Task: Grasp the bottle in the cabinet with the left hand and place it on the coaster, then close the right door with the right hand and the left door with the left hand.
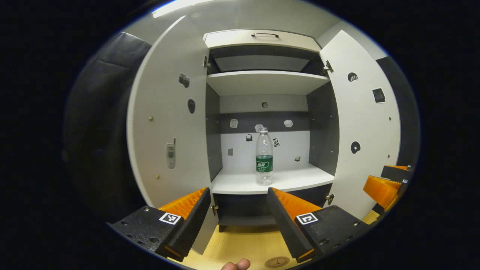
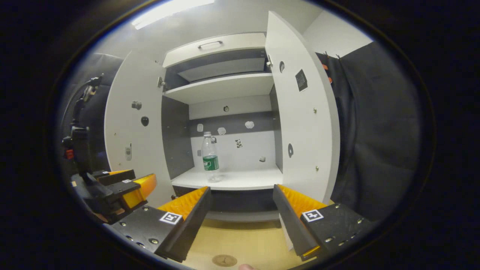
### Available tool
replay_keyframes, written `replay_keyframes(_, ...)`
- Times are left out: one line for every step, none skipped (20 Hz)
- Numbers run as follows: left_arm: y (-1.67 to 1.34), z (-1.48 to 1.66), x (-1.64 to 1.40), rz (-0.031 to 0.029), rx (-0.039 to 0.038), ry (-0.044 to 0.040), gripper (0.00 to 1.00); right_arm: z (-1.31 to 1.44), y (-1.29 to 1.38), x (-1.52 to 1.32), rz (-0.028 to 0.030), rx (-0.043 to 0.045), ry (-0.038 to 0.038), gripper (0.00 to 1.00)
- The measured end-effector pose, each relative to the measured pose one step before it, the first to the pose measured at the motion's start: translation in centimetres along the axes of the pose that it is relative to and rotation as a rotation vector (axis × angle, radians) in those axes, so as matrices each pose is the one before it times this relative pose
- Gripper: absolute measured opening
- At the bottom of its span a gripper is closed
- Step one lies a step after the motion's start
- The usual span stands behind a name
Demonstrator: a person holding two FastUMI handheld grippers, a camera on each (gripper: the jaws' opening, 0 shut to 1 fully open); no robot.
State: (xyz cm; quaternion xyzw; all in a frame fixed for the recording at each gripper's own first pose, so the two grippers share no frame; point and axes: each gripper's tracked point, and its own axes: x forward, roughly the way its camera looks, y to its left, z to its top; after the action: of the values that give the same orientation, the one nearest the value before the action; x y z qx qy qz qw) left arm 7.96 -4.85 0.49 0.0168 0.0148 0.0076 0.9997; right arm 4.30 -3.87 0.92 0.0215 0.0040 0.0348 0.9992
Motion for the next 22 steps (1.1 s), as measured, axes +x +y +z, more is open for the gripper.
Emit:
replay_keyframes(-0.509,0.160,1.337,-0.01874,-0.00003,-0.00358,0.96,-0.044,-0.055,0.292,-0.00903,-0.00129,0.00105,1.00)
replay_keyframes(-0.435,0.181,1.387,-0.02102,-0.00032,0.00202,0.96,-0.050,-0.150,0.265,-0.01770,0.00030,0.00093,1.00)
replay_keyframes(-0.596,0.260,1.474,-0.02472,-0.00538,-0.00624,0.96,0.031,-0.008,0.251,-0.01652,0.00032,-0.00095,1.00)
replay_keyframes(-0.473,0.339,1.563,-0.02527,-0.00657,-0.00557,0.96,-0.237,0.126,0.187,-0.01567,-0.00130,0.00188,1.00)
replay_keyframes(-0.406,0.223,1.634,-0.02516,-0.00591,-0.00615,0.96,-0.143,-0.018,0.269,-0.02275,-0.00471,0.00306,1.00)
replay_keyframes(-0.357,0.195,1.715,-0.02395,0.00076,-0.00434,0.96,-0.153,-0.202,0.278,-0.02895,-0.00086,0.00288,0.96)
replay_keyframes(-0.175,-0.025,1.535,-0.01730,0.00692,-0.00095,0.96,-0.133,-0.033,0.225,-0.02267,0.00284,0.00573,1.00)
replay_keyframes(-0.104,0.174,1.641,-0.01382,0.00907,-0.00391,0.99,-0.208,0.088,0.116,-0.01869,0.00378,0.00459,0.97)
replay_keyframes(-0.127,0.131,1.566,-0.01293,0.00486,-0.00396,0.96,-0.014,-0.088,0.078,-0.02016,-0.00062,0.00284,1.00)
replay_keyframes(-0.074,0.190,1.458,-0.01179,-0.00069,-0.00338,0.96,-0.163,-0.143,0.113,-0.02338,-0.00234,0.00347,1.00)
replay_keyframes(-0.079,0.194,1.443,-0.00957,-0.00251,-0.00787,0.96,-0.087,-0.077,0.081,-0.01930,-0.00343,0.00394,0.96)
replay_keyframes(0.088,-0.003,1.305,-0.00590,-0.00293,0.00060,0.96,-0.190,-0.063,0.174,-0.01600,-0.00211,0.00748,1.00)
replay_keyframes(0.129,-0.207,1.180,-0.00246,-0.00340,0.00348,0.96,-0.183,-0.039,0.124,-0.01485,-0.00324,0.00583,1.00)
replay_keyframes(0.188,-0.079,1.139,-0.00076,-0.00640,0.00494,0.96,-0.170,-0.196,0.161,-0.01632,-0.00244,0.00696,1.00)
replay_keyframes(0.177,0.006,1.025,-0.00158,-0.01293,-0.00439,0.96,-0.148,-0.013,0.170,-0.01251,-0.00182,0.00478,0.97)
replay_keyframes(0.072,-0.006,0.934,-0.00369,-0.00859,0.00075,0.96,-0.182,-0.106,0.222,-0.01322,-0.00161,0.00399,1.00)
replay_keyframes(0.050,-0.260,0.851,-0.00423,-0.00261,0.00129,0.95,-0.226,-0.003,0.150,-0.01065,-0.00333,0.00740,0.97)
replay_keyframes(0.149,-0.132,0.904,-0.00004,0.00325,0.00294,0.96,-0.260,-0.039,0.091,-0.00643,-0.00354,0.00782,1.00)
replay_keyframes(0.073,-0.057,0.871,-0.00104,0.00203,-0.00026,0.96,-0.193,0.029,0.050,-0.00703,-0.00462,0.00635,1.00)
replay_keyframes(-0.173,-0.262,0.756,-0.00532,0.00039,0.00299,0.96,-0.192,0.000,0.148,-0.00581,-0.00319,0.00626,1.00)
replay_keyframes(-0.177,-0.243,0.718,-0.00580,0.00151,0.00426,0.96,-0.151,0.083,0.094,-0.00218,-0.00491,0.00511,1.00)
replay_keyframes(-0.189,-0.304,0.625,-0.00423,0.00270,0.01151,0.96,-0.244,-0.021,0.131,-0.00545,-0.00550,0.00550,1.00)
